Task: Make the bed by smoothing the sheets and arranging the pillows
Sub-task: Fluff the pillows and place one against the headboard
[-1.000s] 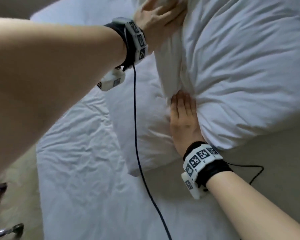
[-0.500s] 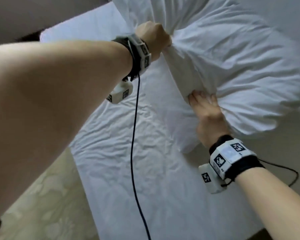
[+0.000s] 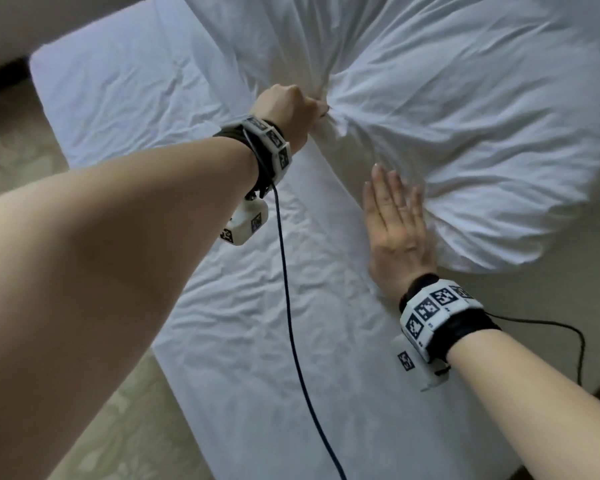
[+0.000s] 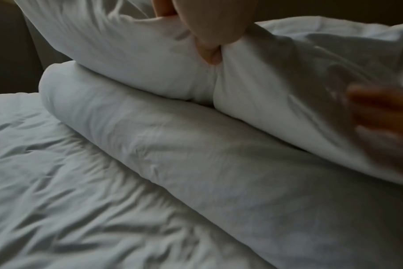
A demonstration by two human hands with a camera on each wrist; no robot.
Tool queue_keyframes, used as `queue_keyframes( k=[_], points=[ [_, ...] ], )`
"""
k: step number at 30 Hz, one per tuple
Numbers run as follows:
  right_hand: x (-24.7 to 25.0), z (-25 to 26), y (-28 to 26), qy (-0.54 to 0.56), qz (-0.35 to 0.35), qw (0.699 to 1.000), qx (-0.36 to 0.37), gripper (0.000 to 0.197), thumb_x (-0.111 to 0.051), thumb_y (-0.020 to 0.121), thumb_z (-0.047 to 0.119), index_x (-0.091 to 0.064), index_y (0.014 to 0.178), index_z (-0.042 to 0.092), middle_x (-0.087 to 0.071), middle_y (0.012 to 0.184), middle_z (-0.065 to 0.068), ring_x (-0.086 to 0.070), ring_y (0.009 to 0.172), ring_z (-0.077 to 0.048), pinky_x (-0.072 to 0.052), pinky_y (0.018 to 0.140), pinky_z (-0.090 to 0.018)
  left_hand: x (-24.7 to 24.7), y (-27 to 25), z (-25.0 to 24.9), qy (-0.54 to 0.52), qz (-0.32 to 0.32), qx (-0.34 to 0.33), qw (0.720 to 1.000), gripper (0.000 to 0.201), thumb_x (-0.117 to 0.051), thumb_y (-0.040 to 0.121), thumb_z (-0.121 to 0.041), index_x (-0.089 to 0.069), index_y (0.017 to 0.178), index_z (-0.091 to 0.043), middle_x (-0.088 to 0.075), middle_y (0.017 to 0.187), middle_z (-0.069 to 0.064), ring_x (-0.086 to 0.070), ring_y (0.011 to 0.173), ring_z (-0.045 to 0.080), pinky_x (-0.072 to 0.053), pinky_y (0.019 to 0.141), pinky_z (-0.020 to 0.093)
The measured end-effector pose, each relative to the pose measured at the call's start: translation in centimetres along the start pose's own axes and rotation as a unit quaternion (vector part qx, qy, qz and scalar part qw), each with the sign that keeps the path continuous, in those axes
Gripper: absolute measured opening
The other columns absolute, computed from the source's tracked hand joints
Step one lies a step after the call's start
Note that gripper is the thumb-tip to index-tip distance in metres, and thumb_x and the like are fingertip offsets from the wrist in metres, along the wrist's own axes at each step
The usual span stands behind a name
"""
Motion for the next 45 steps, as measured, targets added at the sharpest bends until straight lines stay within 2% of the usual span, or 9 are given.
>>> queue_keyframes(
  k=[6,14,17,22,27,31,35,41,45],
  points=[
    [-1.8,1.6,8.6,-0.134,0.074,0.972,-0.177,0.096,-0.066,0.084,0.026,-0.002,0.155,0.009,-0.001,0.16,-0.023,-0.002,0.148,-0.04,-0.008,0.11,-0.07,-1.7,1.8,1.5,-0.048,-0.046,-0.089,0.994,0.041,-0.042,0.088,-0.007,-0.055,0.123,-0.022,-0.067,0.116,0.002,-0.065,0.097,0.037,-0.054,0.078,0.044],
    [-6.1,3.4,8.9,-0.171,0.031,0.957,-0.233,0.063,-0.034,0.103,0.017,0.001,0.155,0.011,-0.003,0.161,-0.018,-0.004,0.149,-0.033,-0.01,0.117,-0.059,-3.9,3.1,3.7,0.006,-0.014,-0.231,0.973,0.038,-0.037,0.09,-0.005,-0.053,0.123,-0.012,-0.067,0.113,0.005,-0.065,0.096,0.039,-0.047,0.07,0.04],
    [-5.2,3.4,8.9,-0.162,0.036,0.957,-0.24,0.058,-0.024,0.102,0.011,-0.001,0.155,0.012,-0.003,0.162,-0.016,-0.004,0.15,-0.031,-0.01,0.117,-0.057,-3.6,3.2,4.4,-0.035,-0.095,-0.316,0.943,0.039,-0.035,0.087,-0.01,-0.062,0.114,-0.009,-0.071,0.098,0.003,-0.068,0.088,0.03,-0.04,0.063,0.033],
    [-3.5,2.3,9.6,-0.126,0.057,0.958,-0.25,0.074,-0.041,0.09,0.009,-0.006,0.156,0.01,-0.006,0.162,-0.015,-0.005,0.149,-0.032,-0.009,0.118,-0.056,-3.1,5.8,7.8,0.073,-0.17,-0.41,0.893,0.074,-0.059,0.081,-0.04,-0.032,0.146,-0.016,-0.032,0.156,0.01,-0.03,0.143,0.029,-0.028,0.108,0.051],
    [-0.9,1.0,10.3,-0.159,0.092,0.952,-0.245,0.102,-0.064,0.078,0.027,0.003,0.156,0.027,0.006,0.161,-0.017,0.002,0.148,-0.04,-0.001,0.113,-0.066,-2.2,8.3,9.8,0.093,-0.2,-0.284,0.933,0.066,-0.048,0.093,-0.014,-0.02,0.153,-0.014,-0.012,0.162,0.012,-0.01,0.15,0.029,-0.004,0.113,0.069],
    [-0.7,-0.1,11.5,-0.154,0.08,0.946,-0.273,0.096,-0.059,0.084,0.027,0.005,0.155,0.03,0.004,0.16,-0.021,0.001,0.144,-0.05,-0.002,0.112,-0.069,-3.1,9.2,10.4,0.077,-0.186,-0.273,0.941,0.057,-0.034,0.1,-0.015,-0.016,0.154,-0.01,-0.015,0.161,0.015,-0.013,0.149,0.03,-0.009,0.119,0.056],
    [-3.8,-0.9,12.1,-0.176,0.04,0.95,-0.253,0.068,-0.037,0.102,0.019,0.004,0.155,0.029,0.001,0.16,-0.023,-0.002,0.144,-0.05,-0.003,0.118,-0.058,-5.4,10.4,11.8,0.023,-0.199,-0.299,0.933,0.046,-0.03,0.101,-0.011,-0.039,0.146,-0.005,-0.042,0.15,0.011,-0.041,0.138,0.026,-0.027,0.117,0.044],
    [-6.3,-1.0,13.2,-0.144,0.102,0.95,-0.258,0.056,-0.022,0.098,0.019,-0.02,0.154,0.016,-0.017,0.156,-0.027,-0.013,0.144,-0.048,-0.008,0.119,-0.054,-7.2,11.5,12.2,-0.08,-0.136,-0.334,0.929,0.059,-0.023,0.085,-0.012,-0.057,0.132,-0.001,-0.06,0.132,0.015,-0.059,0.12,0.031,-0.043,0.106,0.047],
    [-3.4,0.1,14.7,-0.086,0.184,0.924,-0.325,0.06,-0.025,0.087,0.016,-0.041,0.143,0.001,-0.046,0.138,-0.03,-0.043,0.128,-0.046,-0.033,0.107,-0.051,-5.5,12.0,12.1,-0.069,-0.104,-0.336,0.934,0.064,-0.016,0.083,-0.02,-0.059,0.127,-0.003,-0.066,0.122,0.015,-0.065,0.105,0.038,-0.055,0.084,0.052]
  ],
)
Point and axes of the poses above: each hand's wrist, its own y-axis towards the middle knuckle, its own x-axis out of the back of the hand, z = x × y, the point moved 2 cm from there along y, towards the middle knuckle
